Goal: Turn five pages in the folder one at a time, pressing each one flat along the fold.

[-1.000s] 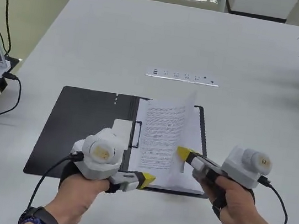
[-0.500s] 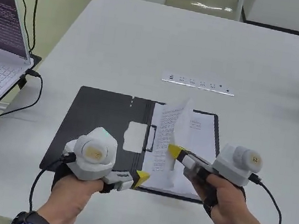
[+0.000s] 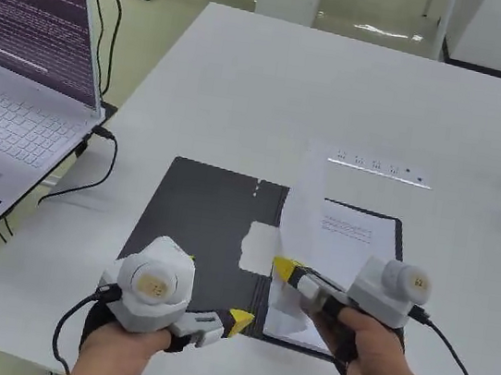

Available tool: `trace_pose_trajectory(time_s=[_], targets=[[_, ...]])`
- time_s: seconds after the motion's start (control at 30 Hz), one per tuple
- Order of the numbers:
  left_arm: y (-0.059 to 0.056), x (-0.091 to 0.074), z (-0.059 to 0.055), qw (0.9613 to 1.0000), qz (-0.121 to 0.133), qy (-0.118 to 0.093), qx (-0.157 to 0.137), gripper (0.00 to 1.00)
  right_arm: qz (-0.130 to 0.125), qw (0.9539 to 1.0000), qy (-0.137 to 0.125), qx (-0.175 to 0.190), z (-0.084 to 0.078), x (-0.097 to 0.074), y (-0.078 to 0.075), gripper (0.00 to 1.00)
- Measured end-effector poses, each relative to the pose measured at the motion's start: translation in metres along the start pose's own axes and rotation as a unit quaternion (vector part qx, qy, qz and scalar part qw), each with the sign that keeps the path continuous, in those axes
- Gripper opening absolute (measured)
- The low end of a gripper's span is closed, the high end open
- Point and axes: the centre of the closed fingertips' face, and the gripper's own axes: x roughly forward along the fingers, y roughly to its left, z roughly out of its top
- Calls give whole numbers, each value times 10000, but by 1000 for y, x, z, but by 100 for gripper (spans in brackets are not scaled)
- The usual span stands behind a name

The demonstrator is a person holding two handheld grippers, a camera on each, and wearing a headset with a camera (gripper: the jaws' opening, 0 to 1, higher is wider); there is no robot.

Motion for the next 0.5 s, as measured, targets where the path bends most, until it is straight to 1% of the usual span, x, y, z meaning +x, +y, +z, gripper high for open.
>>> trace_pose_trajectory(time_s=[0.13, 0.3, 0.37, 0.5], targets=[[9, -6, 2, 9999, 93, -73, -93, 73, 62, 9999, 84, -23, -6, 14, 5, 0], [17, -10, 4, 9996, 168, -145, -153, 73, 99, 9998, 141, 98, -15, 29, 9, 0], [22, -12, 2, 9995, 216, -139, -174, 73, 64, 9998, 148, 137, -18, 34, 9, 0], [30, -17, 3, 9988, 306, -225, -301, 73, 16, 9996, 176, 228, -26, 44, 10, 0]])
